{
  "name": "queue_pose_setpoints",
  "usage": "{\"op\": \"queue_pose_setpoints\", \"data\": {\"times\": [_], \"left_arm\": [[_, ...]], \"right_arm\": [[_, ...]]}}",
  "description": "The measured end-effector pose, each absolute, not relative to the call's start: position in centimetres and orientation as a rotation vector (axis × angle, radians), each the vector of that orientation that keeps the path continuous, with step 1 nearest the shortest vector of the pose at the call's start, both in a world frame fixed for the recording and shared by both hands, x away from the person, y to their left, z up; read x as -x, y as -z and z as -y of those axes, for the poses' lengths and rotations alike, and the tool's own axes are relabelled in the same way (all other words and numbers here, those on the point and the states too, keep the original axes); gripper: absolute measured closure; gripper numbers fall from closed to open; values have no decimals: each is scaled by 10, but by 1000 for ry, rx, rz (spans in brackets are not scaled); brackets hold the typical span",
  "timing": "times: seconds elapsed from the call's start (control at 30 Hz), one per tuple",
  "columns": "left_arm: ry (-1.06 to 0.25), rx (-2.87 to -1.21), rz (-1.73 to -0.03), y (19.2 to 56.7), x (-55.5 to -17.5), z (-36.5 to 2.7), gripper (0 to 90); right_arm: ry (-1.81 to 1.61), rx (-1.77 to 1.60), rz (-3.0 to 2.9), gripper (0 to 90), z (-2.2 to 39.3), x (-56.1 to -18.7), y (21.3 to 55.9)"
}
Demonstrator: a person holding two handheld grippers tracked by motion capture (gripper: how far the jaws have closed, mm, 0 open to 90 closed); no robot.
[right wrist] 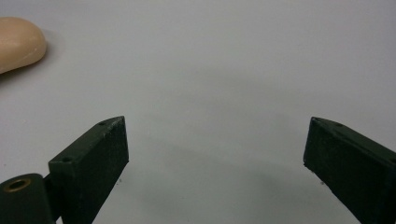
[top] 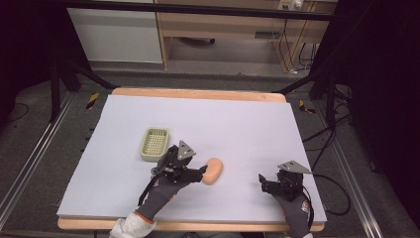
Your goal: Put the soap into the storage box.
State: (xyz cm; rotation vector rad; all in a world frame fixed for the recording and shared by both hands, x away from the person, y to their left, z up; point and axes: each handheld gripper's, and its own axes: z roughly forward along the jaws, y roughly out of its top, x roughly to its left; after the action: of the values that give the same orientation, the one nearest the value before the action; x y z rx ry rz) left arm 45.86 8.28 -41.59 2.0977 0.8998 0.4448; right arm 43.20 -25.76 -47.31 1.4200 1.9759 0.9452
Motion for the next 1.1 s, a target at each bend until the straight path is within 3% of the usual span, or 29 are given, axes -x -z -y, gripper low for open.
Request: {"op": "queue_pose_setpoints", "data": {"times": [1.1], "left_arm": [[-392, -2208, -873, 435, -475, -45, 239]], "right_arm": [[-927, -1434, -1983, 69, 255, -433, 473]]}}
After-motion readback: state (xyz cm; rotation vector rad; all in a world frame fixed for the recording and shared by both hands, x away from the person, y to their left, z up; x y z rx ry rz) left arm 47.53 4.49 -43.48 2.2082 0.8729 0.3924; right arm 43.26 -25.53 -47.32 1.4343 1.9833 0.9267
